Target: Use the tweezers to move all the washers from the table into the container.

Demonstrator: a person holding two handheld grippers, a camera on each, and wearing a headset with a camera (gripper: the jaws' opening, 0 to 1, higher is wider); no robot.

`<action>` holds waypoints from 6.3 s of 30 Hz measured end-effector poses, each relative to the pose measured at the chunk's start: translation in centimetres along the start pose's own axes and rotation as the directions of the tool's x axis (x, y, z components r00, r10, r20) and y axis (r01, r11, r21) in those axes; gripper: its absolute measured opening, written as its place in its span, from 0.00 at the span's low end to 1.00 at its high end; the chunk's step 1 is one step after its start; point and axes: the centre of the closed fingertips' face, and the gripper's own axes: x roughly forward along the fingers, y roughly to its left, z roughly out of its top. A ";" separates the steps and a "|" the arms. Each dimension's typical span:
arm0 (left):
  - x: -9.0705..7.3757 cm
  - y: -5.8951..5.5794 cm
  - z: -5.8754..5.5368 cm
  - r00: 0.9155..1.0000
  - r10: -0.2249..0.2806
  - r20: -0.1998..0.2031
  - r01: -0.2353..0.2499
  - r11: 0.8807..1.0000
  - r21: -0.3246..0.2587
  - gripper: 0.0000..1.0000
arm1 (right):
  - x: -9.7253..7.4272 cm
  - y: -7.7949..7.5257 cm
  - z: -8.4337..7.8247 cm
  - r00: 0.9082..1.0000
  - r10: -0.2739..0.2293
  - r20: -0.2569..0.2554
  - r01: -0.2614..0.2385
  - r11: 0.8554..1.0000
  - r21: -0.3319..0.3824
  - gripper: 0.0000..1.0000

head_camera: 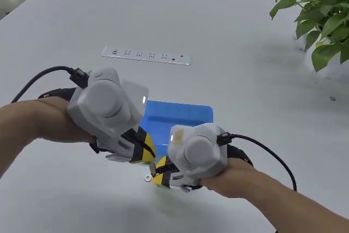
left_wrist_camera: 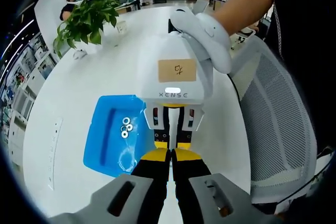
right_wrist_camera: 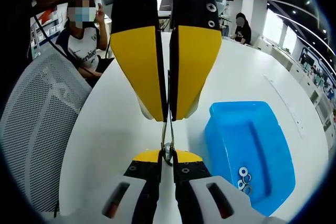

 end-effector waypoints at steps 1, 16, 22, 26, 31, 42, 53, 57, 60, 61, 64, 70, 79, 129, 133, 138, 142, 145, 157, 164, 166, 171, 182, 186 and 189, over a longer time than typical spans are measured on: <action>0.0 0.0 0.0 1.000 0.000 0.000 0.000 1.000 0.000 0.05 | 0.0 0.0 0.0 1.000 0.000 -0.001 0.000 1.000 0.001 0.09; -0.1 0.0 0.3 1.000 0.002 0.011 -0.002 1.000 0.004 0.05 | -0.3 0.0 0.1 1.000 -0.012 0.009 0.012 1.000 0.013 0.09; -0.5 -0.1 0.6 1.000 0.005 0.015 -0.006 1.000 0.005 0.05 | -0.6 0.1 0.6 1.000 -0.016 0.015 0.016 1.000 0.012 0.09; -0.8 -0.2 0.8 1.000 0.008 0.015 -0.009 1.000 0.008 0.05 | -0.9 0.2 0.8 1.000 -0.020 0.017 0.020 1.000 0.008 0.09; -1.2 -0.2 1.0 1.000 0.013 0.016 -0.013 1.000 0.012 0.05 | -1.3 0.3 1.2 1.000 -0.025 0.018 0.025 1.000 -0.003 0.09; -2.2 -0.3 2.0 0.999 0.036 0.020 -0.037 0.999 0.030 0.05 | -2.4 0.1 2.1 0.999 -0.041 0.022 0.042 0.999 -0.025 0.09; -3.5 -0.2 3.1 0.998 0.063 0.027 -0.064 0.997 0.053 0.05 | -3.7 -0.3 3.1 0.997 -0.069 0.021 0.070 0.996 -0.058 0.09; -4.1 -0.2 3.7 0.996 0.077 0.032 -0.079 0.995 0.063 0.05 | -4.3 -0.8 3.5 0.996 -0.084 0.022 0.086 0.994 -0.069 0.09; -4.4 -0.1 4.1 0.996 0.087 0.035 -0.089 0.994 0.071 0.05 | -4.7 -1.1 3.7 0.995 -0.092 0.022 0.094 0.993 -0.075 0.09; -4.5 0.0 4.2 0.995 0.088 0.037 -0.091 0.993 0.073 0.05 | -4.8 -1.2 3.8 0.995 -0.096 0.022 0.097 0.992 -0.077 0.09; -4.9 0.2 4.6 0.995 0.096 0.040 -0.099 0.992 0.081 0.05 | -5.2 -1.6 4.2 0.994 -0.105 0.023 0.106 0.991 -0.085 0.09; -5.7 0.8 5.2 0.993 0.110 0.046 -0.114 0.989 0.093 0.05 | -5.7 -2.6 4.8 0.992 -0.121 0.026 0.123 0.988 -0.096 0.09; -6.0 2.2 5.5 0.991 0.125 0.057 -0.130 0.986 0.103 0.05 | -6.2 -4.1 5.0 0.989 -0.143 0.027 0.145 0.983 -0.109 0.09; -1.7 7.7 2.5 0.996 0.084 0.039 -0.087 0.994 0.072 0.05 | -3.0 -8.9 1.3 0.994 -0.112 0.014 0.113 0.993 -0.043 0.09; -1.2 8.1 2.3 0.996 0.079 0.040 -0.081 0.995 0.060 0.05 | -2.5 -9.1 0.9 0.995 -0.099 0.011 0.099 0.995 -0.025 0.10; -0.7 8.5 2.1 0.996 0.077 0.043 -0.079 0.996 0.050 0.05 | -2.1 -9.4 0.6 0.996 -0.087 0.009 0.087 0.996 -0.007 0.10; -0.4 8.8 2.0 0.996 0.076 0.045 -0.078 0.996 0.043 0.05 | -1.7 -9.8 0.4 0.996 -0.085 0.007 0.085 0.996 0.001 0.10; -0.4 8.9 2.0 0.996 0.074 0.048 -0.076 0.996 0.041 0.05 | -1.6 -9.8 0.4 0.997 -0.083 0.010 0.083 0.997 0.004 0.10; -0.7 8.8 1.8 0.996 0.078 0.048 -0.080 0.996 0.040 0.05 | -1.8 -9.7 0.4 0.996 -0.089 0.009 0.089 0.996 -0.002 0.10; -1.1 8.5 2.2 0.995 0.085 0.051 -0.088 0.995 0.044 0.05 | -2.3 -9.4 0.8 0.995 -0.096 0.011 0.096 0.995 -0.008 0.10; -1.3 8.3 2.3 0.995 0.088 0.051 -0.090 0.995 0.047 0.05 | -2.5 -9.3 0.9 0.995 -0.100 0.012 0.100 0.995 -0.013 0.10; -2.0 7.9 2.7 0.994 0.097 0.051 -0.100 0.993 0.056 0.05 | -3.0 -9.0 1.5 0.994 -0.110 0.017 0.111 0.994 -0.024 0.10; -3.1 6.8 3.6 0.992 0.112 0.052 -0.115 0.991 0.072 0.05 | -4.0 -8.0 2.5 0.991 -0.131 0.025 0.132 0.990 -0.043 0.10; -3.4 6.3 3.7 0.992 0.115 0.048 -0.118 0.990 0.076 0.05 | -4.2 -7.5 2.8 0.990 -0.137 0.029 0.138 0.989 -0.049 0.10; -3.7 5.8 3.7 0.992 0.117 0.043 -0.120 0.990 0.079 0.05 | -4.3 -7.1 3.1 0.990 -0.140 0.031 0.142 0.988 -0.054 0.10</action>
